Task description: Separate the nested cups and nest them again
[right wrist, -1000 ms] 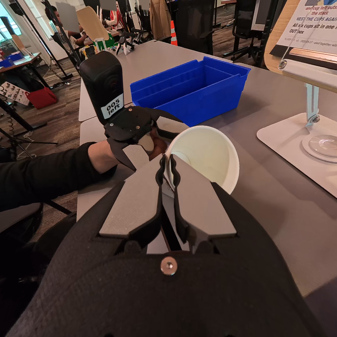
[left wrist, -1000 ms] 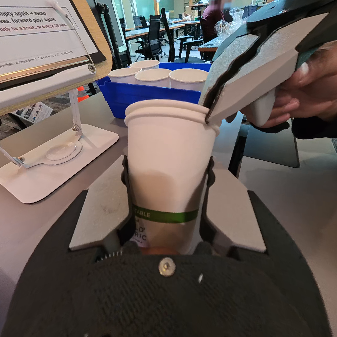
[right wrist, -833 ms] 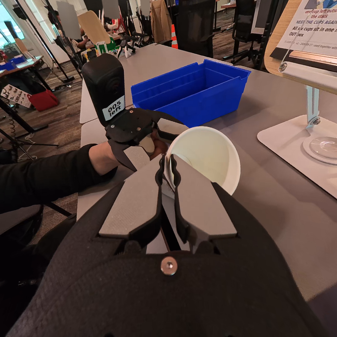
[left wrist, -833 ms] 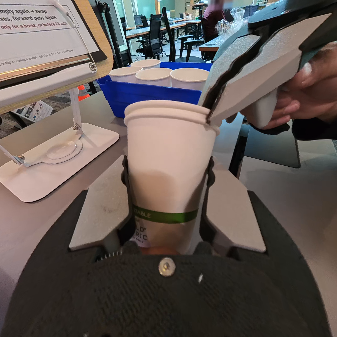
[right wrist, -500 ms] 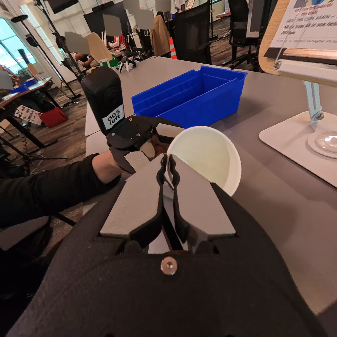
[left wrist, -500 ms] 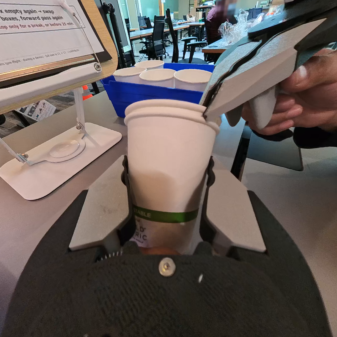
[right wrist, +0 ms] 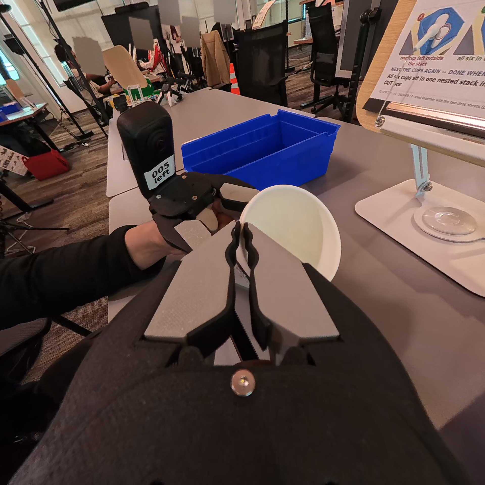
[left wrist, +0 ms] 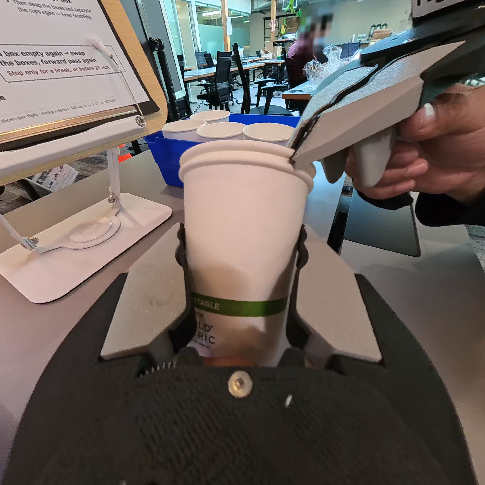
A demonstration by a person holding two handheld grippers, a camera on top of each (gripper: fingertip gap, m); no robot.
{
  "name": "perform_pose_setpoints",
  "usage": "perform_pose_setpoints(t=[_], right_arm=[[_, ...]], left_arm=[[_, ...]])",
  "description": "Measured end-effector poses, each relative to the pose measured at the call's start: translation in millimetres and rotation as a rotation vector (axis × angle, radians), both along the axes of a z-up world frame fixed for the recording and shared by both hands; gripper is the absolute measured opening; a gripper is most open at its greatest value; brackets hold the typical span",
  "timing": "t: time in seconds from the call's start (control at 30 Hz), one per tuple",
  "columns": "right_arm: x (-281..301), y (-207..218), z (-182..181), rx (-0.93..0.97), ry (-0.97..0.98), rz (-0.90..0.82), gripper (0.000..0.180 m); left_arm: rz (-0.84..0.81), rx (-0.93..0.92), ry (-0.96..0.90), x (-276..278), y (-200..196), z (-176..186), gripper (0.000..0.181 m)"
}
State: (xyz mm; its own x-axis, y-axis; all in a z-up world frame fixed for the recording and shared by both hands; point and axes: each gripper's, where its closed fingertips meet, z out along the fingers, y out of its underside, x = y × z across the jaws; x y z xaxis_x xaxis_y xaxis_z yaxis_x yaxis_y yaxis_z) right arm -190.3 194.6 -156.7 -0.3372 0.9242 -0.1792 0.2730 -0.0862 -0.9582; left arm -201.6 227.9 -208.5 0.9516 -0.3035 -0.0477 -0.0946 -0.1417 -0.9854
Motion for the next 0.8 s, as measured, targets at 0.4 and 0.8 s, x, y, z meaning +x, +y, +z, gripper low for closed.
perform_pose_setpoints(t=[0.4,0.8], right_arm=[[-4,1,2,-0.119,0.054,-0.027,0.0],[-11,5,10,0.083,0.197,-0.211,0.0]], left_arm=[[0.013,0.004,-0.012,-4,0,0,0.083],[0.003,0.016,-0.093,-6,-1,6,0.083]])
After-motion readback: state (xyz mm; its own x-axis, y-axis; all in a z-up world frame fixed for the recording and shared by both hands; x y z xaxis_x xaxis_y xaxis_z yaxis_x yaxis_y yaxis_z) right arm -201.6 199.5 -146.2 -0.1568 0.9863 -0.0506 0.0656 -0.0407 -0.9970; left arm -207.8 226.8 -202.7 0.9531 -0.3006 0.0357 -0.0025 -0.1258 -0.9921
